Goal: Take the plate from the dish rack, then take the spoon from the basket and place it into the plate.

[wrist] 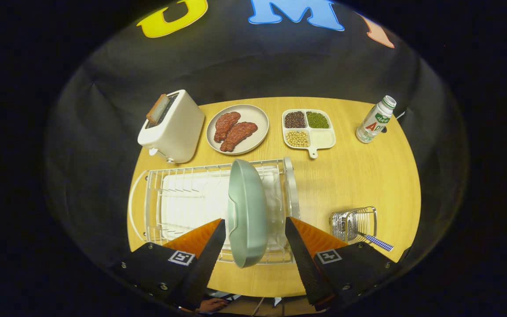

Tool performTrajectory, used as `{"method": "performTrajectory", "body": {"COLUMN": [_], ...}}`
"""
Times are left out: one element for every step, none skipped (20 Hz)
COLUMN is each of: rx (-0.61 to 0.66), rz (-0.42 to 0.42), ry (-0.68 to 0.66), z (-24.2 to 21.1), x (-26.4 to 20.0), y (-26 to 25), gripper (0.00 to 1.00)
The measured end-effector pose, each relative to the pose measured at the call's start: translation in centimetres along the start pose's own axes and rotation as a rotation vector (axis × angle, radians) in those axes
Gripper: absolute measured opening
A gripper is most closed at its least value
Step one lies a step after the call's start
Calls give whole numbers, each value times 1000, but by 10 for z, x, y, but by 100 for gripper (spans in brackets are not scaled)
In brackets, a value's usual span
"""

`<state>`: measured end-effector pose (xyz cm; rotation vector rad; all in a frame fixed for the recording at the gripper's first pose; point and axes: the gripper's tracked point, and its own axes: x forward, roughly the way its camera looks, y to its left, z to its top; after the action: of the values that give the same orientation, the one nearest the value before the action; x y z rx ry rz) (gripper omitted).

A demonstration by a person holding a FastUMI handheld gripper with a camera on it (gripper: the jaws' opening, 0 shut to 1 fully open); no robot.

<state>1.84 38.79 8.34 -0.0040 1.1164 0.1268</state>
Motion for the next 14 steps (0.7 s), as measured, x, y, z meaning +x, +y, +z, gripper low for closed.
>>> {"method": "performTrajectory", "body": {"rx": [-6, -17, -25, -9, -5, -8, -12, -24, -22, -13, -15, -13, -21, -29], "rz": [-36, -56, -114, -157, -158, -189, -211, -233, -289, -298, -308, -330, -353, -379], "ry": [8, 29, 39, 48, 48, 41, 36, 23, 14, 11, 7, 4, 11, 7], "z": [-1, -7, -5, -9, -8, -9, -9, -7, -7, -9, -8, -8, -6, -2], "x": [7, 13, 11, 14, 16, 16, 17, 20, 17, 13, 10, 10, 7, 4], "y": [2, 6, 0, -4, 2, 1, 2, 3, -3, -1, 1, -1, -1, -1], "gripper": [77, 71, 64, 44, 23, 22, 18, 18, 18, 9, 9, 9, 9, 9]}}
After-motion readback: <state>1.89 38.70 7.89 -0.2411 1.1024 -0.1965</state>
